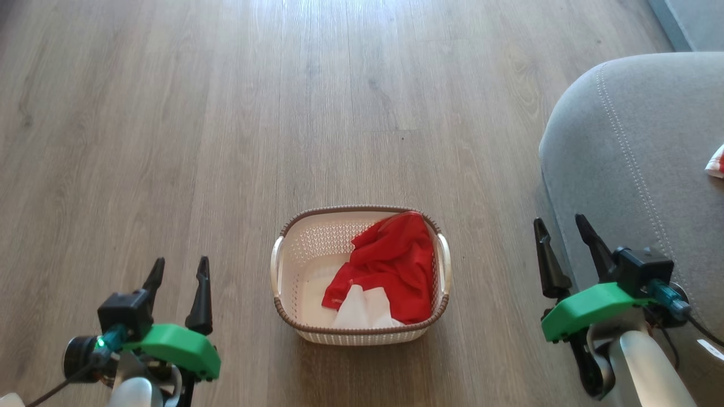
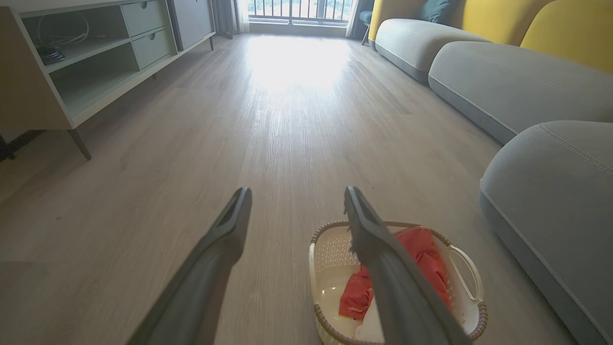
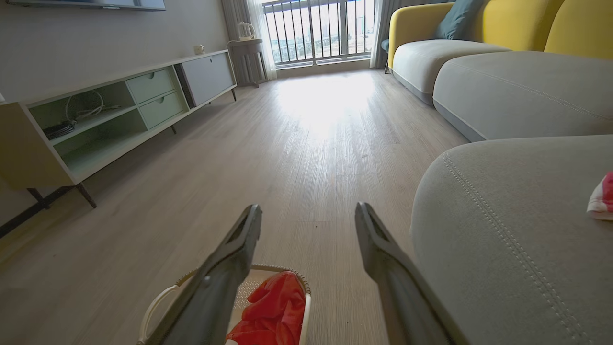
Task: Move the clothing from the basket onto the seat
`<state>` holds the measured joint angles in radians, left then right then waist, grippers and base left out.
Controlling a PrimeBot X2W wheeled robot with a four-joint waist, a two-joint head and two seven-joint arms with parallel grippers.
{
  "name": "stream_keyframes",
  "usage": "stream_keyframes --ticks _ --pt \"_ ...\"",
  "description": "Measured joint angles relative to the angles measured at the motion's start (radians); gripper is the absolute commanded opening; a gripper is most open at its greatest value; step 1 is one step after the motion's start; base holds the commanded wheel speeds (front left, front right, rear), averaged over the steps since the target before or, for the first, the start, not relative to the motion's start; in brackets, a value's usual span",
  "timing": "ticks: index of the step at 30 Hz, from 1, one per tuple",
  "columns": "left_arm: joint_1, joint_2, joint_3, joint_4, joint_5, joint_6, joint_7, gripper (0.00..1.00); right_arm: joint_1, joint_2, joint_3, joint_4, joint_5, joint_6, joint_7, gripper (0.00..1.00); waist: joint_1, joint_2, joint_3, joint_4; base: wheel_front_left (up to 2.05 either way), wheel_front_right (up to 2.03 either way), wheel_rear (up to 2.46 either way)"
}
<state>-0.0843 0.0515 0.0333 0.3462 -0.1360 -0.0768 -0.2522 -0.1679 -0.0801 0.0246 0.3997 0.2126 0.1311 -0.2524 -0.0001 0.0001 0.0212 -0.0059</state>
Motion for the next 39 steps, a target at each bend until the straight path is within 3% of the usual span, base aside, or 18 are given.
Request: stream_keyframes --ticks 22,39 --pt "0.004 -0.006 -0.044 0.007 0.005 -0.027 0.0 1.0 0.032 0.019 -0.033 -0.01 0.007 0.0 0.0 1.0 0.0 0.0 0.047 -0.014 0.0 0.0 0.0" --pt "-0.237 -0.006 -0.208 0.077 0.025 -0.052 0.0 1.0 -0.228 0.024 0.037 -0.152 0.045 0.0 0.0 1.0 0.0001 0.0 0.366 -0.098 0.0 0.0 0.0"
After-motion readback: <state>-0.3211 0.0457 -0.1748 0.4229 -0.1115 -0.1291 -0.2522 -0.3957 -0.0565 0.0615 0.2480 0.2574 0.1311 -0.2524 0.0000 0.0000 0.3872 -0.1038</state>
